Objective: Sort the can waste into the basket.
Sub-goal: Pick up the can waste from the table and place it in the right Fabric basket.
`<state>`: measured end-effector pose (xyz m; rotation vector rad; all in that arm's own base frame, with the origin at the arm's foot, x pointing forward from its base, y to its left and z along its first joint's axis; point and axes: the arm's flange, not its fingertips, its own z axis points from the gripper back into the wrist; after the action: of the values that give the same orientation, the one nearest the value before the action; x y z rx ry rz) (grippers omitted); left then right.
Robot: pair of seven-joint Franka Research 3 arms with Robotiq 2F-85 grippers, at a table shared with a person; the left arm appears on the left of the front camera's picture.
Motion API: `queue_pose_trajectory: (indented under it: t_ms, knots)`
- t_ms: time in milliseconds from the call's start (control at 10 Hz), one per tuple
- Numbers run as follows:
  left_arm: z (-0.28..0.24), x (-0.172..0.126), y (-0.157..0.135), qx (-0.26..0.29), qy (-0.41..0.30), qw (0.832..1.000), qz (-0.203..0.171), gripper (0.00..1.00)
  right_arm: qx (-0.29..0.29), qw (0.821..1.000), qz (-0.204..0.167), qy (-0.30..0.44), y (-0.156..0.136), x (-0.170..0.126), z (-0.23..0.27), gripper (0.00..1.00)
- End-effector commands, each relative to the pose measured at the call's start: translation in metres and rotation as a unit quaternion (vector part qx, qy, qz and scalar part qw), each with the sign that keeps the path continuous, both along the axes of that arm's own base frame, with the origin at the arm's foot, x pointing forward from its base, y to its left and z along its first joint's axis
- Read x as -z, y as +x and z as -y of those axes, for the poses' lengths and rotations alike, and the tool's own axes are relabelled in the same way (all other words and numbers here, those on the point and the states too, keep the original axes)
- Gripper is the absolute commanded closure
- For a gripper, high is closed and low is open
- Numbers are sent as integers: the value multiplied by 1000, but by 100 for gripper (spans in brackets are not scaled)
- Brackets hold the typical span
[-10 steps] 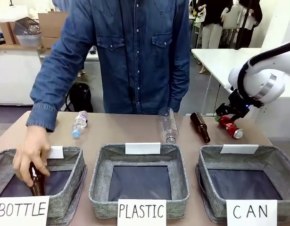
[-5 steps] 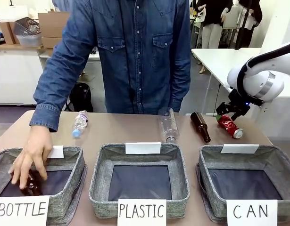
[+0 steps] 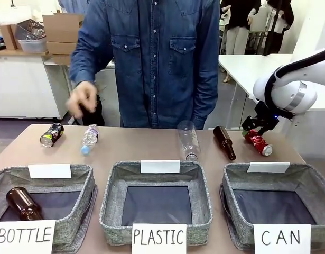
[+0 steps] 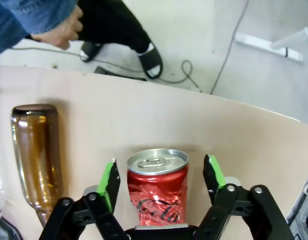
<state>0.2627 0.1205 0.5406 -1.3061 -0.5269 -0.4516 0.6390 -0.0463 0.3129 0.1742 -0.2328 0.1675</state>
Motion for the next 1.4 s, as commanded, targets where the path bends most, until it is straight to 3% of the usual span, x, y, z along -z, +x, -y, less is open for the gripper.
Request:
queue_pose_trajectory:
  t_ms: [0, 200, 300, 700, 800, 1000, 1100, 1300]
  knots:
    - [0, -3, -2, -4, -4, 1000, 1, 0, -11, 1000, 3, -14, 3, 3, -3, 58]
    - [0, -3, -2, -4, -4, 1000, 1, 0, -20, 1000, -3, -21, 3, 7, -3, 74]
    - [0, -3, -2, -4, -4, 1000, 1, 0, -19, 1000, -3, -19, 3, 9, -3, 100]
    - [0, -3, -2, -4, -4, 1000, 1, 0, -2, 1000, -11, 2, 2, 9, 2, 100]
    - [0, -3, -2, -4, -4, 1000, 1, 0, -9, 1000, -3, 1, -1, -2, 6, 100]
    - [0, -3, -2, -4, -4, 1000, 1, 0, -66, 997, 21, 35, -25, -63, 24, 100]
    - [0, -3, -2, -4, -4, 1000, 1, 0, -93, 995, -1, 43, -47, -98, 32, 100]
    - [0, -3, -2, -4, -4, 1000, 1, 0, -197, 976, -43, 78, -122, -156, 25, 100]
